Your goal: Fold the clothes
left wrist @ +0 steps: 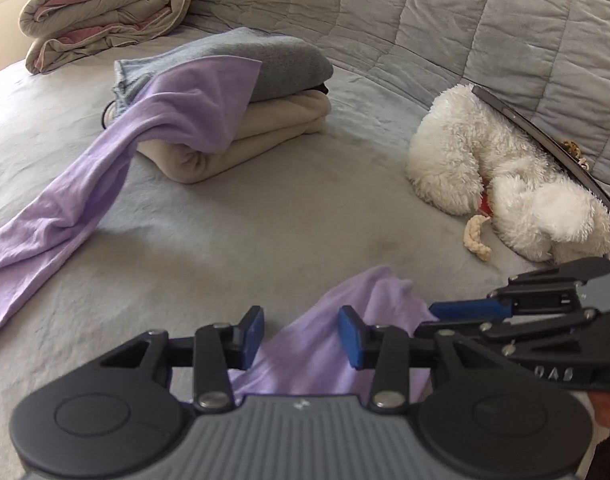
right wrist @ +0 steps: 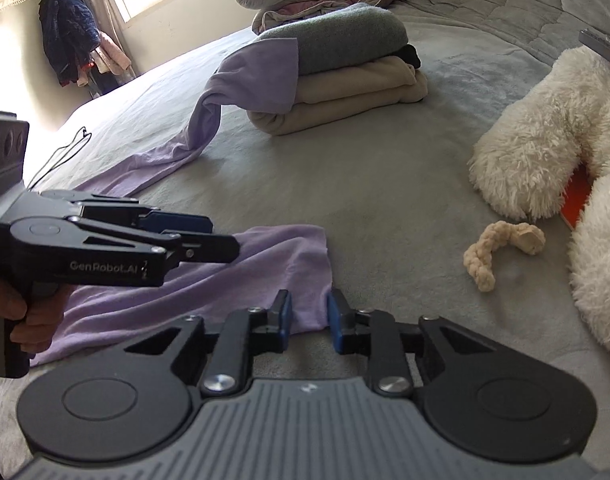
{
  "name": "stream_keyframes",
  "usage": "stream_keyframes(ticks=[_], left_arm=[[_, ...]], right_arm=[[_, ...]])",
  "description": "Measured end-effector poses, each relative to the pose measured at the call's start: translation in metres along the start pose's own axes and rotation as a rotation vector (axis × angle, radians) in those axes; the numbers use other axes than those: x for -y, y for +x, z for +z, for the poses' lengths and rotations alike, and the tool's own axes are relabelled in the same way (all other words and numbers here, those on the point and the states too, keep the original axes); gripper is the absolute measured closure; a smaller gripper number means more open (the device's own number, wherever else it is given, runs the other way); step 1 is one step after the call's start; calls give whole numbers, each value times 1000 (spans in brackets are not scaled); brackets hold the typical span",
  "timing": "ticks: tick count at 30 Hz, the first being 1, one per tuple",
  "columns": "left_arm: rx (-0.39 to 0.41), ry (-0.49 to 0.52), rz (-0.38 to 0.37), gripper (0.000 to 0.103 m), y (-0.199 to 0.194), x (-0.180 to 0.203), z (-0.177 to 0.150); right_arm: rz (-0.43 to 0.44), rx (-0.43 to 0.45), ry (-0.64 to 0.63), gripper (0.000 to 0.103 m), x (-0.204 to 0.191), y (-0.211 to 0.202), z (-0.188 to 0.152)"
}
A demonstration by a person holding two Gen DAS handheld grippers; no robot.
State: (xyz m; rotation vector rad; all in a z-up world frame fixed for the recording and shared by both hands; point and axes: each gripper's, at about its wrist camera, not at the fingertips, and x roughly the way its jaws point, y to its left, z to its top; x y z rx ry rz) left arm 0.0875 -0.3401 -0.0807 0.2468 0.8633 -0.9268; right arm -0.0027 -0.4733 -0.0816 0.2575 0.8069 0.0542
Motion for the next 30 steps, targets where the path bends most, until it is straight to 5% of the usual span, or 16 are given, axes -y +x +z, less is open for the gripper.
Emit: stream_keyframes(ticks=[3, 4, 16, 26, 30], left_arm=[[-27, 37, -19, 100, 11, 17, 8], [-22, 33, -22, 100, 11, 21, 9], [198, -73, 13, 101, -7, 37, 18], [144, -83, 48, 98, 22, 53, 2], [166, -116, 75, 78, 0, 46, -11]], right_arm=[[9, 1, 16, 100, 5, -2, 0], [16, 3, 42, 100, 8, -5, 2], [-30, 134, 123, 100, 27, -59, 14], [-132, 50, 79, 99, 29, -44, 9], [-140, 49, 61, 89, 26, -43, 8]])
